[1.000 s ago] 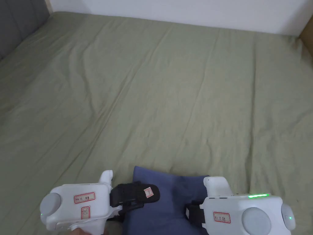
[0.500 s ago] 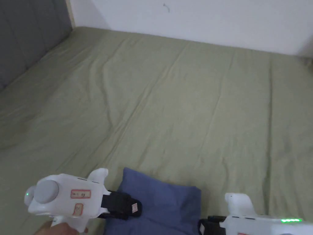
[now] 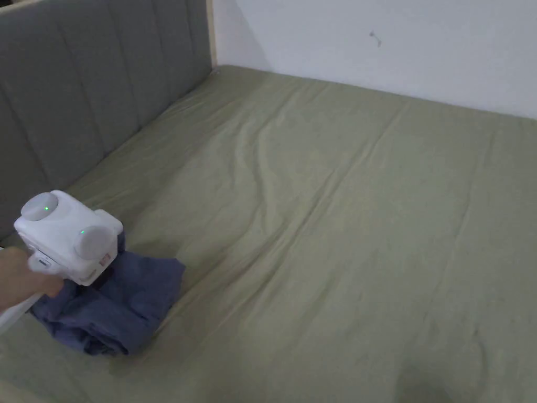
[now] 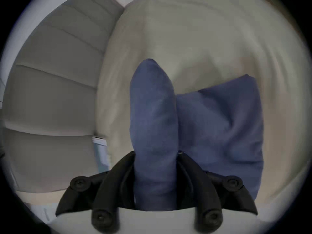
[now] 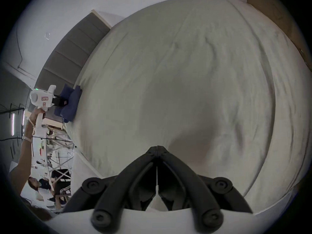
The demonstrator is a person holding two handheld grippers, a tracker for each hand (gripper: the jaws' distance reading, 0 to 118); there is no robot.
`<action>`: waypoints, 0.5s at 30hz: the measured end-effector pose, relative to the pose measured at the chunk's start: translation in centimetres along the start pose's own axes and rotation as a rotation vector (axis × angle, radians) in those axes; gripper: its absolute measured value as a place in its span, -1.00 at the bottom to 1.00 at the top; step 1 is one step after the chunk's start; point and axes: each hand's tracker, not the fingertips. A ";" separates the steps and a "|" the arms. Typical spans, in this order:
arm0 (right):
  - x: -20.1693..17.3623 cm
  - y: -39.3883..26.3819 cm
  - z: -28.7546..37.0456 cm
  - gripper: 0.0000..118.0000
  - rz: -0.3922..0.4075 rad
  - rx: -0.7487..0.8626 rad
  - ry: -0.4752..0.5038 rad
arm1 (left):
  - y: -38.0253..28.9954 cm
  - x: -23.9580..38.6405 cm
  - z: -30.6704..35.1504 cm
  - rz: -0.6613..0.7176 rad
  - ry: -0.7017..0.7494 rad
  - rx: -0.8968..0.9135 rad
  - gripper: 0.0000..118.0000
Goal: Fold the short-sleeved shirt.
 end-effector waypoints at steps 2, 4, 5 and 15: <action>0.1 0.0 0.3 -1.00 -0.001 0.006 0.001 | -0.1 -0.2 0.4 0.009 0.039 -0.001 0.23; 0.3 0.1 0.5 -1.00 0.006 0.013 0.004 | -0.1 -0.3 0.6 0.007 0.143 0.000 0.74; 0.3 0.1 0.6 -1.00 0.007 0.014 0.003 | -0.3 -0.3 1.5 0.018 0.177 0.015 0.74; 1.0 -0.7 2.3 -1.00 0.013 0.052 0.033 | -3.2 3.3 10.7 0.376 -0.463 0.276 -1.00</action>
